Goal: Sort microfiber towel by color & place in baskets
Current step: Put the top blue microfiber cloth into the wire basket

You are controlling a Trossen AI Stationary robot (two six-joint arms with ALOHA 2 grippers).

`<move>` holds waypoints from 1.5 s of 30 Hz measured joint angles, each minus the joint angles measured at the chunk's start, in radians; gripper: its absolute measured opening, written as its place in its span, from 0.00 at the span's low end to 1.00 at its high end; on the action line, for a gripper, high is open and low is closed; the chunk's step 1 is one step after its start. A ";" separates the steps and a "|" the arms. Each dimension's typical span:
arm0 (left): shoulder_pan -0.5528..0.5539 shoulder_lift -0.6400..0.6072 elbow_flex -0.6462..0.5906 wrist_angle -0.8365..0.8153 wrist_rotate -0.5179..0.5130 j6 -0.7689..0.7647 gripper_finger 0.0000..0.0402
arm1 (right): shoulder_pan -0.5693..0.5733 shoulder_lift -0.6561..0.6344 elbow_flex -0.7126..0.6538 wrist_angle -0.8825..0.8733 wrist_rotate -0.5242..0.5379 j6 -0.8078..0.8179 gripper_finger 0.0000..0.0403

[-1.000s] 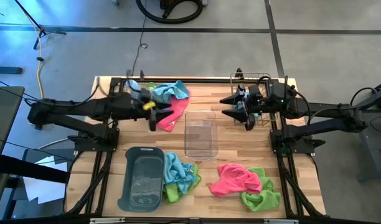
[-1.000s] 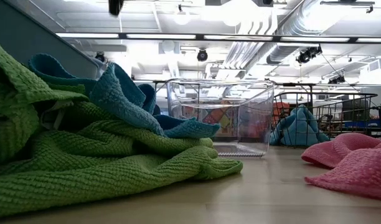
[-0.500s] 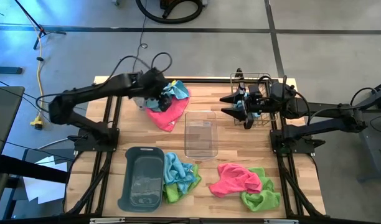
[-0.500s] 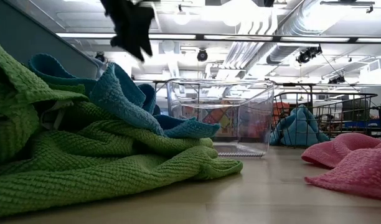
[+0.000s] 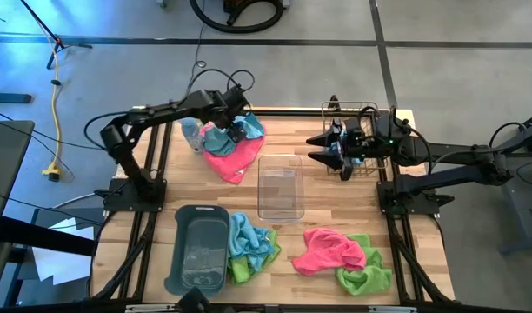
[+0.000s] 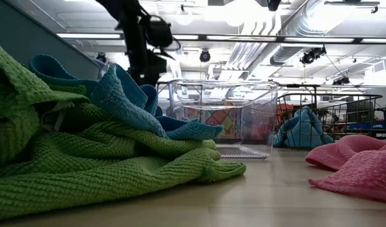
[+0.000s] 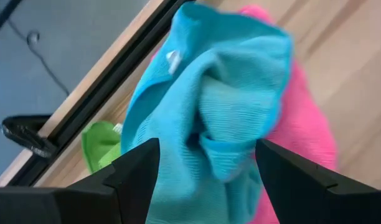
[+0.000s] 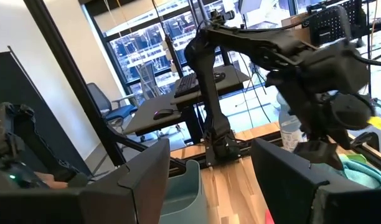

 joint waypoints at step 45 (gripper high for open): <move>0.033 -0.148 0.027 0.057 0.106 0.050 0.00 | 0.004 0.000 0.000 -0.013 0.000 0.011 0.55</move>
